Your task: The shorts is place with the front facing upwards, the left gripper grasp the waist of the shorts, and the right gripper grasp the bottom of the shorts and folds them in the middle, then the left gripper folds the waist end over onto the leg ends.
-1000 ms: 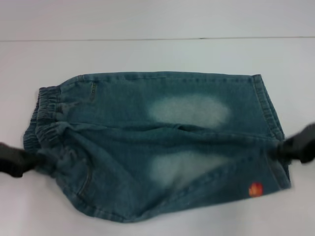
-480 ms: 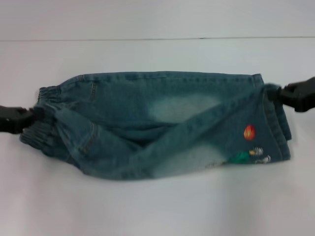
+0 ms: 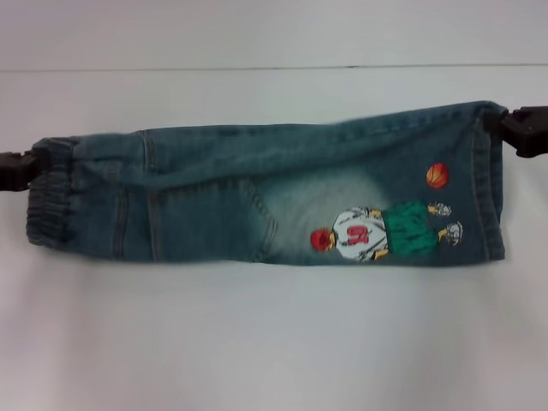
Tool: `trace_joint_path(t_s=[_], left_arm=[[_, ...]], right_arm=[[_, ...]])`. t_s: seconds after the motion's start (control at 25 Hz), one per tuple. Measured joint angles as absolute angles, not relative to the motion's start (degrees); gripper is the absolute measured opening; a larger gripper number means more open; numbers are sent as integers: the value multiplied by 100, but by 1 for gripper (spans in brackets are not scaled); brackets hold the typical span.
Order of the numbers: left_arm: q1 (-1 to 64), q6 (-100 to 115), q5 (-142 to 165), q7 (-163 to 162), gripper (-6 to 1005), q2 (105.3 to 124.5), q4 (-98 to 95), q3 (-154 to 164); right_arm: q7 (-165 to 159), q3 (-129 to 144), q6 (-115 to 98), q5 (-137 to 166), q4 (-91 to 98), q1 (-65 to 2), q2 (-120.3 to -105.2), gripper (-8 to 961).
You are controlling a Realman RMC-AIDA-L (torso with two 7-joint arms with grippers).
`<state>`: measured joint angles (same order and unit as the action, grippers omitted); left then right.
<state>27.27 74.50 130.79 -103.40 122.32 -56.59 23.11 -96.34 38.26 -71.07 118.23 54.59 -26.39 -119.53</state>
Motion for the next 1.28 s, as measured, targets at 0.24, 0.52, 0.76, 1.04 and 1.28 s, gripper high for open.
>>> trace_joint_path(t_s=[0.24, 0.52, 0.76, 1.04, 1.28], left_arm=[[2828, 6920, 12994, -10403, 53, 12384, -5642, 2330], [2851, 6880, 12612, -10280, 53, 12387, -5594, 2564], [2858, 6775, 12222, -9851, 53, 12386, -5294, 2640], [2858, 6305, 12185, -9837, 54, 12387, -5128, 2827], [2858, 5931, 12188, -9843, 54, 12375, -4930, 3019]], right_arm=[[-9196, 3849, -6507, 11623, 5031, -2766, -11960, 37], [-8444, 3888, -5868, 11476, 4443, -2961, -11980, 37], [-7595, 3927, -5689, 11017, 3927, -3068, -11998, 37], [-7319, 3943, -5204, 10814, 3698, -3158, -11990, 37], [-7214, 3953, -4899, 10802, 3541, -3211, -11990, 37]])
